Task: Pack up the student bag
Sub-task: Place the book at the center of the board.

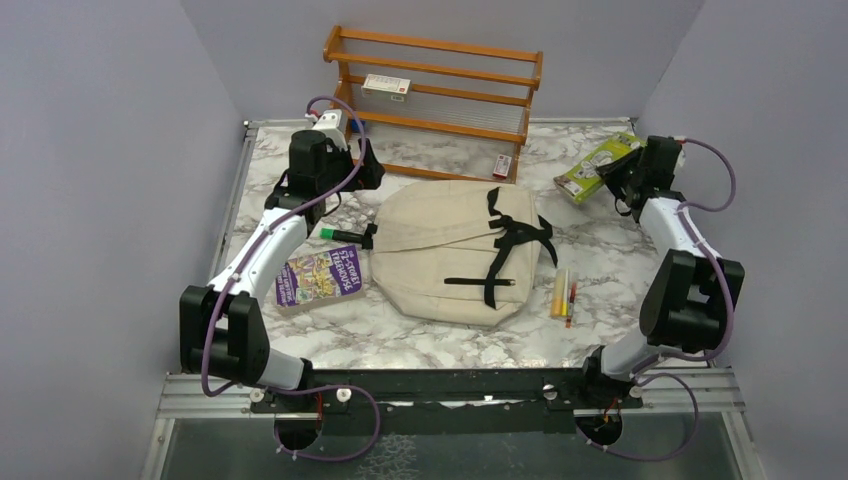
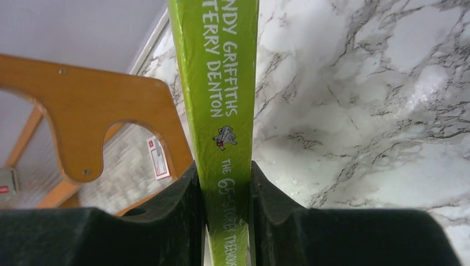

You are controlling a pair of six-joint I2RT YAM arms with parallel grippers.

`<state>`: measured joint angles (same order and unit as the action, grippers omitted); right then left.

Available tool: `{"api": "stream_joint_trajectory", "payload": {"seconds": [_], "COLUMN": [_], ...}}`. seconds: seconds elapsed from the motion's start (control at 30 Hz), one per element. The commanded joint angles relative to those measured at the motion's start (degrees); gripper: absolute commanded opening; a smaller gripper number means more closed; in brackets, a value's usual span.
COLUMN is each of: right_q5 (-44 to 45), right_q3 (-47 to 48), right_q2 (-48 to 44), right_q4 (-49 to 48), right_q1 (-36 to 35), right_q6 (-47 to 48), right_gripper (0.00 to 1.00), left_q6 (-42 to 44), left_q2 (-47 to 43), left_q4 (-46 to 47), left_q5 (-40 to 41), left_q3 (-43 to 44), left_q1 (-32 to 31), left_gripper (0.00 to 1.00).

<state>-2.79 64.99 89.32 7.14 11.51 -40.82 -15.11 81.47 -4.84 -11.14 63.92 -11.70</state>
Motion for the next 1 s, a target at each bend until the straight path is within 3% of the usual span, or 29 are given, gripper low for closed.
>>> {"api": "stream_joint_trajectory", "payload": {"seconds": [0.0,0.33,0.43,0.67,0.97], "right_q5": [-12.2,-11.5,-10.3,-4.4,1.6], "right_q3": [-3.6,-13.0,-13.7,-13.4,-12.6], "right_q2": [2.8,4.5,4.4,1.3,-8.6], "right_q4": [-14.0,-14.2,-12.4,-3.8,4.7], "right_q1": [3.8,11.1,11.7,12.0,12.0], "right_q6": [-7.3,-7.3,-5.7,-2.3,2.8], "right_gripper": [0.01,0.14,0.24,0.59,0.73], "left_q6": [0.1,-0.2,-0.3,0.0,-1.0], "left_q2": [0.5,0.9,1.1,0.6,1.6], "left_q4": [0.8,0.9,0.7,0.4,-0.6], "left_q5": [-2.2,-2.9,-3.2,-2.3,-2.2], "left_q3": [0.9,0.9,1.1,1.1,1.8], "left_q1": [0.4,0.5,0.5,0.5,0.8], "left_gripper": [0.99,0.99,0.99,0.99,0.99]}}
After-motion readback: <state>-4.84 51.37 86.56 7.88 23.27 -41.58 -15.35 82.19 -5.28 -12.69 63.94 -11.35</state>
